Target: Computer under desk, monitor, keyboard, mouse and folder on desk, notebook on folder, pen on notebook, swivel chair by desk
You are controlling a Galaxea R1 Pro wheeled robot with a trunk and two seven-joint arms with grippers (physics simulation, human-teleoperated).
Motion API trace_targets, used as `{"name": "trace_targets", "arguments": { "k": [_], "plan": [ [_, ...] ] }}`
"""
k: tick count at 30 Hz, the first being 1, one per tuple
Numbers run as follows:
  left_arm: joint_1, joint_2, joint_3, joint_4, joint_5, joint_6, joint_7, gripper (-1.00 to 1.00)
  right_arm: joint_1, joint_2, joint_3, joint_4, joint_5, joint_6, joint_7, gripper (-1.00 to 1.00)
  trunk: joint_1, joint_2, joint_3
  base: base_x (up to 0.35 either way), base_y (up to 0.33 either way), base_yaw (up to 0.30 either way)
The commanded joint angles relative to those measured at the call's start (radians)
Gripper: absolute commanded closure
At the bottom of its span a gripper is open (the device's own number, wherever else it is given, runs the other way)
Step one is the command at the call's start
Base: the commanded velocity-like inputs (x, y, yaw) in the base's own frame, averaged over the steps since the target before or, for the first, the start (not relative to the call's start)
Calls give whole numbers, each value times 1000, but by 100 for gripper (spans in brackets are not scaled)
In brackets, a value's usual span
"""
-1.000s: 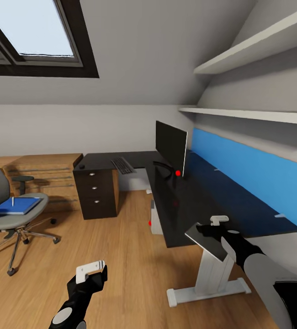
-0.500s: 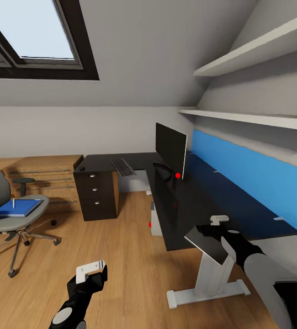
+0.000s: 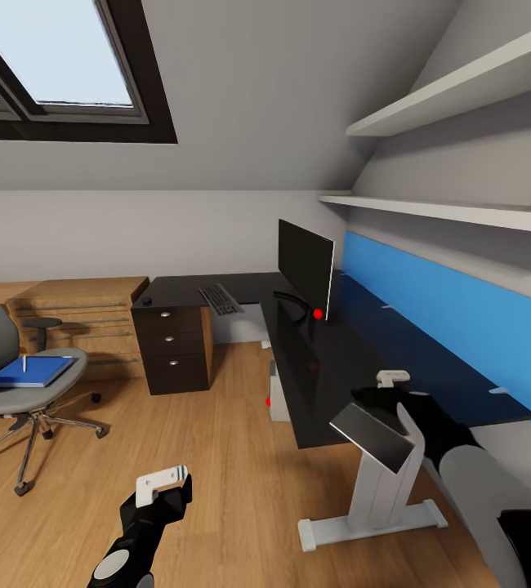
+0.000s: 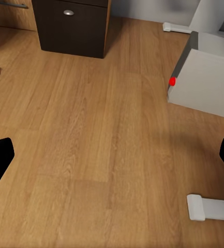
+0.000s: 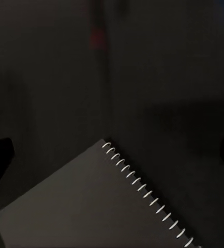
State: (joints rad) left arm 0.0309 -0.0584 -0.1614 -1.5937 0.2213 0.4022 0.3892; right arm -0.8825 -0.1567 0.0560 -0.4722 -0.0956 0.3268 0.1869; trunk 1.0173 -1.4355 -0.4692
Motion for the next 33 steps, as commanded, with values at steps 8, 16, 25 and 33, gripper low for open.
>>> {"name": "trace_targets", "arguments": {
  "k": [8, 16, 25, 33],
  "plan": [
    [0, 1, 0, -2, 10, 1, 8, -100, 196, -5, 5, -459, -111, 265, -2, -100, 0, -1, -1, 0, 0, 0],
    [0, 2, 0, -2, 10, 0, 8, -100, 282, 1, 4, -650, -132, 371, -4, -100, 0, -1, -1, -98, 0, 0],
    [0, 2, 0, -2, 10, 1, 8, -100, 287, 12, 5, -663, -134, 377, -4, -100, 0, -1, -1, -315, 0, 0],
    [0, 2, 0, -2, 9, 0, 8, -100, 287, 35, -5, -663, -133, 373, -2, -100, 0, -1, -1, -250, 0, 0]
  ]
}}
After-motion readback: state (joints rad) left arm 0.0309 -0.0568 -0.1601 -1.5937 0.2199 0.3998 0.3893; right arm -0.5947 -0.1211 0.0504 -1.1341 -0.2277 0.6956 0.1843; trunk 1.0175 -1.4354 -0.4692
